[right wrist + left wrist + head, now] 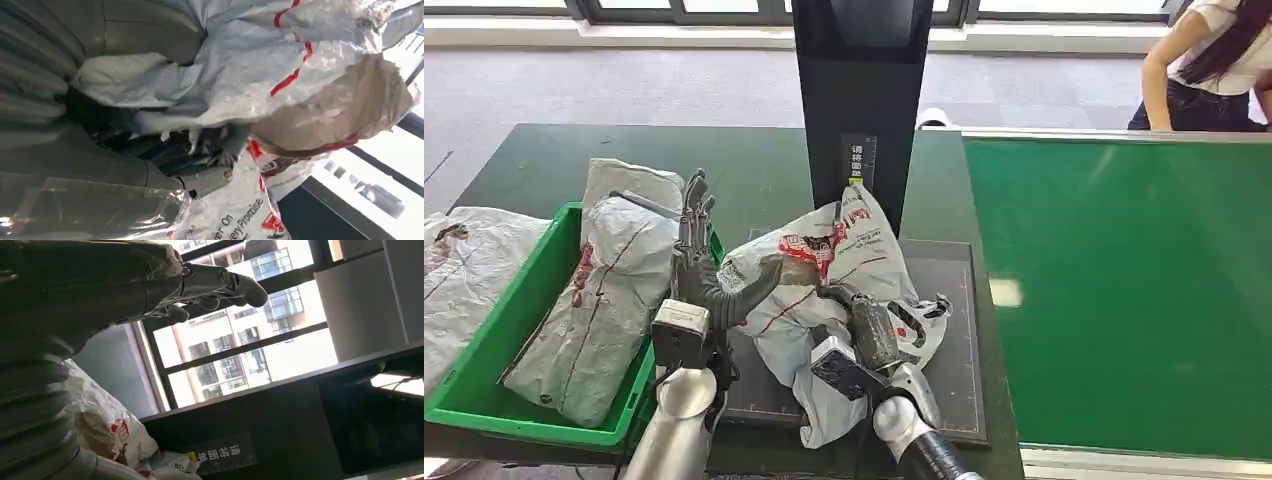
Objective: Moved the parcel from conveyor to table for the left to box.
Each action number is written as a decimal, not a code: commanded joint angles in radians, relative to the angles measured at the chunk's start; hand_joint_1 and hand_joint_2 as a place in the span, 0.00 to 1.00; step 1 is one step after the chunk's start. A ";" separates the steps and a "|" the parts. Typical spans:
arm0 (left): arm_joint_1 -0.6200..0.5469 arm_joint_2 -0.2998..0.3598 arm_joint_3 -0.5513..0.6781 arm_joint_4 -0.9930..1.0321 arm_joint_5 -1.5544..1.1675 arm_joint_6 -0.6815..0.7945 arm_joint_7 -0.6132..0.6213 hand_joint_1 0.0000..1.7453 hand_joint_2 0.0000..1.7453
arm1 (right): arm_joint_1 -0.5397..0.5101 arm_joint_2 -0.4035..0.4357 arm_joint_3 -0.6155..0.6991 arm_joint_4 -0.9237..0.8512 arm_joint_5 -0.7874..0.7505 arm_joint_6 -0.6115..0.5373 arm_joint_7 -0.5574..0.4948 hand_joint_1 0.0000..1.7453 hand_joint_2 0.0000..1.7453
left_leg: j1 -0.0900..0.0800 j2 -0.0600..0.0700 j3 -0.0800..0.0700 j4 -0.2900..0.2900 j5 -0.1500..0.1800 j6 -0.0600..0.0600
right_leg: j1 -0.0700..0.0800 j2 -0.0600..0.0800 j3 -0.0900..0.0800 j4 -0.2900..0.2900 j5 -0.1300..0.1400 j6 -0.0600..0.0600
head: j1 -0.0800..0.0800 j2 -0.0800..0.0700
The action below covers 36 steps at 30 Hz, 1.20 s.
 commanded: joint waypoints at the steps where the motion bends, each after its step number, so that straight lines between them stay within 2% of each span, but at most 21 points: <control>1: -0.008 0.038 -0.012 0.025 0.000 0.003 0.002 0.00 1.00 | -0.054 0.004 0.031 0.080 -0.028 -0.041 -0.039 0.00 1.00 | 0.000 0.001 0.001 -0.001 0.000 0.000 | 0.000 0.001 0.001 -0.001 0.001 0.000 | 0.000 0.000; 6: -0.003 0.039 -0.011 0.020 0.000 0.011 0.002 0.00 1.00 | -0.008 -0.012 0.001 -0.045 -0.026 -0.131 -0.054 0.00 1.00 | 0.000 0.001 0.003 -0.004 0.001 0.001 | 0.000 0.000 0.003 -0.003 0.001 0.000 | 0.000 0.000; 7: -0.002 0.039 -0.011 0.020 -0.001 0.013 0.002 0.00 1.00 | 0.013 -0.024 0.005 -0.102 -0.034 -0.165 -0.054 0.00 0.00 | 0.000 0.001 0.003 -0.003 0.001 0.001 | 0.000 0.000 0.002 -0.003 0.001 0.000 | 0.000 0.000; 8: -0.002 0.038 -0.009 0.022 -0.002 0.014 0.002 0.00 1.00 | 0.027 -0.034 0.013 -0.150 -0.051 -0.177 -0.054 0.00 0.00 | 0.000 0.000 0.002 -0.002 0.001 0.001 | 0.000 0.000 0.001 -0.002 0.001 0.000 | 0.000 0.000; 14: -0.002 0.038 -0.008 0.024 -0.003 0.014 0.002 0.00 1.00 | 0.040 -0.044 0.016 -0.185 -0.056 -0.191 -0.054 0.00 0.00 | 0.000 -0.001 0.002 -0.003 0.001 0.001 | 0.000 -0.001 0.002 -0.003 0.001 0.000 | 0.000 0.000; 16: -0.006 0.032 0.004 0.041 -0.013 0.014 0.002 0.00 1.00 | 0.080 -0.091 0.074 -0.329 -0.119 -0.260 -0.054 0.00 0.00 | 0.000 -0.001 0.001 -0.001 0.001 0.000 | 0.000 -0.001 0.000 -0.001 0.000 0.000 | 0.000 0.000; 18: -0.010 0.031 0.010 0.051 -0.020 0.016 0.002 0.00 1.00 | 0.104 -0.108 0.072 -0.407 -0.119 -0.267 -0.054 0.00 0.00 | 0.000 -0.002 0.001 -0.001 0.001 0.001 | 0.000 -0.002 0.001 -0.002 0.000 0.000 | 0.000 0.000; 23: -0.010 0.031 0.010 0.051 -0.020 0.016 0.002 0.00 1.00 | 0.104 -0.108 0.072 -0.407 -0.119 -0.267 -0.054 0.00 0.00 | 0.000 0.000 0.003 -0.003 0.001 0.001 | 0.000 -0.001 0.002 -0.003 0.001 0.000 | 0.000 0.000; 27: -0.028 0.021 0.021 0.082 -0.034 0.009 0.002 0.00 1.00 | 0.148 -0.115 0.040 -0.529 -0.078 -0.267 -0.054 0.00 0.00 | 0.000 -0.002 0.002 -0.002 0.001 0.001 | 0.000 -0.002 0.002 -0.002 0.000 0.000 | 0.000 0.000; 36: -0.033 0.021 0.030 0.101 -0.051 0.016 0.002 0.00 1.00 | 0.188 -0.111 0.007 -0.612 -0.041 -0.267 -0.054 0.00 0.00 | -0.001 -0.002 0.003 -0.005 0.002 0.001 | 0.000 -0.003 0.003 -0.004 0.001 0.000 | 0.000 0.000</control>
